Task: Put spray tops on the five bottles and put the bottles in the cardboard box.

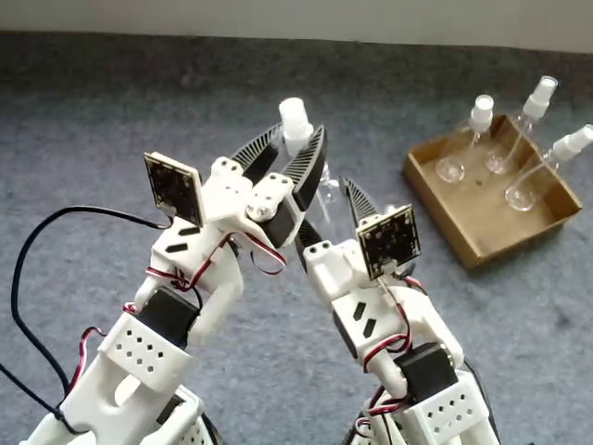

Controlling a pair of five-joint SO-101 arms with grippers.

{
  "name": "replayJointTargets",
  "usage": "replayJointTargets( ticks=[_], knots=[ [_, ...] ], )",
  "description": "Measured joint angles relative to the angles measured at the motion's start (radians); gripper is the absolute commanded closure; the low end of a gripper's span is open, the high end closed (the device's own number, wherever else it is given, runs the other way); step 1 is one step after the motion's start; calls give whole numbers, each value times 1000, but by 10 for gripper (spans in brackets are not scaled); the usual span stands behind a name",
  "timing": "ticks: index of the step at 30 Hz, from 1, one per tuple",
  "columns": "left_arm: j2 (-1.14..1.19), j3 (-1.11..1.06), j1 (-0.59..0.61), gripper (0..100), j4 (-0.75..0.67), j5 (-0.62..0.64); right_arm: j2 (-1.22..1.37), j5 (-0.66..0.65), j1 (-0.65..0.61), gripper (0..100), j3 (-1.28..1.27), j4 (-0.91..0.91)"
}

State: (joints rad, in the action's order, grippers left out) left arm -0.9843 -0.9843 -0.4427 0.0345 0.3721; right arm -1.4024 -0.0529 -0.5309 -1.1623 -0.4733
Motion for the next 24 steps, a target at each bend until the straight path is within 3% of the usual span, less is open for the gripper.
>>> replayJointTargets(
  ticks=[8, 13, 24],
  knots=[
    [0, 11, 9, 994, -17, 0, 167, 0, 0, 847, 100, 0],
    [-11, 14, 11, 994, -21, 0, 203, 0, 0, 847, 100, 110],
    [-8, 11, 17, 994, -14, 0, -8, 2, -44, 847, -147, 282]
  ],
)
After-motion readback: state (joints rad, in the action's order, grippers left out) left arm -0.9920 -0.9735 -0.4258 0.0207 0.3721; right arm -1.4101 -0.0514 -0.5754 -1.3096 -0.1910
